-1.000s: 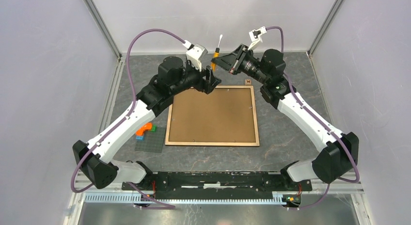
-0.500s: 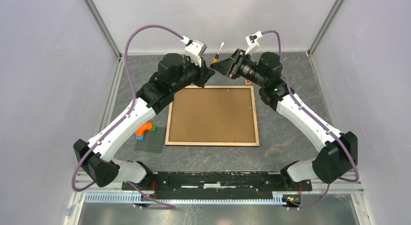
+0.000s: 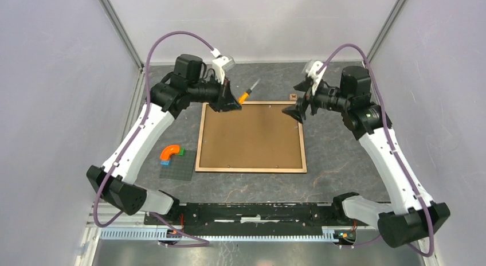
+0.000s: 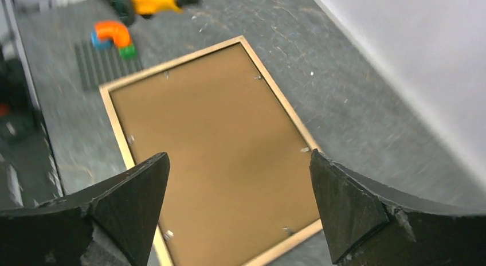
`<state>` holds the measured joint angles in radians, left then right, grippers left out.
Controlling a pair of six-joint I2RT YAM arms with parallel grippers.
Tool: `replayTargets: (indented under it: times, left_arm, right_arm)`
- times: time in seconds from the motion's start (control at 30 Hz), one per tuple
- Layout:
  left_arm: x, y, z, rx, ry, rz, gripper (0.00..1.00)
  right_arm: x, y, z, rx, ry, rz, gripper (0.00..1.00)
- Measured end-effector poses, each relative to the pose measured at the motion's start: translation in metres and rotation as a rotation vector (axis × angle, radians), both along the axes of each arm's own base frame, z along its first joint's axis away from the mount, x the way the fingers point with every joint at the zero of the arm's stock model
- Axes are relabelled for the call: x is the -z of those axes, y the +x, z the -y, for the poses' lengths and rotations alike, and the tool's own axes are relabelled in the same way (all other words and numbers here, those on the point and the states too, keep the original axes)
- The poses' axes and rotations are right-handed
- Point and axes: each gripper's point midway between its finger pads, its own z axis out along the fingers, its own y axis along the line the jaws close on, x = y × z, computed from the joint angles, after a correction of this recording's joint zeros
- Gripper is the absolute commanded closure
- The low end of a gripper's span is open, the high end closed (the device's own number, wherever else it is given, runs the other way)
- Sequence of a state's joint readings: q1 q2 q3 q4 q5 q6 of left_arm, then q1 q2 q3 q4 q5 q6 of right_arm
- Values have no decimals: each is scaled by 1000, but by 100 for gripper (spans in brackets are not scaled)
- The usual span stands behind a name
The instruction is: Take the photo out of the frame
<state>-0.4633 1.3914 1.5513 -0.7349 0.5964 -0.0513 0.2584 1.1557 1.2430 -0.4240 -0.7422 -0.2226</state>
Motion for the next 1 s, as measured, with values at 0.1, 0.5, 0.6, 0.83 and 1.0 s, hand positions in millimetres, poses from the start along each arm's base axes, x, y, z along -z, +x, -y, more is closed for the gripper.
replayTargets:
  times: [0.1, 0.5, 0.6, 0.83, 1.0]
  left_arm:
    - [20, -25, 7, 111, 7, -144, 98]
    - [58, -94, 16, 359, 74, -442, 98]
    - [57, -107, 17, 403, 89, -449, 98]
    - [56, -119, 15, 450, 91, -465, 98]
    - [57, -123, 13, 464, 103, -469, 96]
  right_arm:
    - [-12, -26, -13, -148, -125, 171, 7]
    - [23, -95, -76, -591, -384, 407, 26]
    - [37, -102, -86, -652, -427, 413, 32]
    - [57, -116, -102, -727, -494, 427, 59]
    - [58, -115, -108, -720, -505, 452, 85]
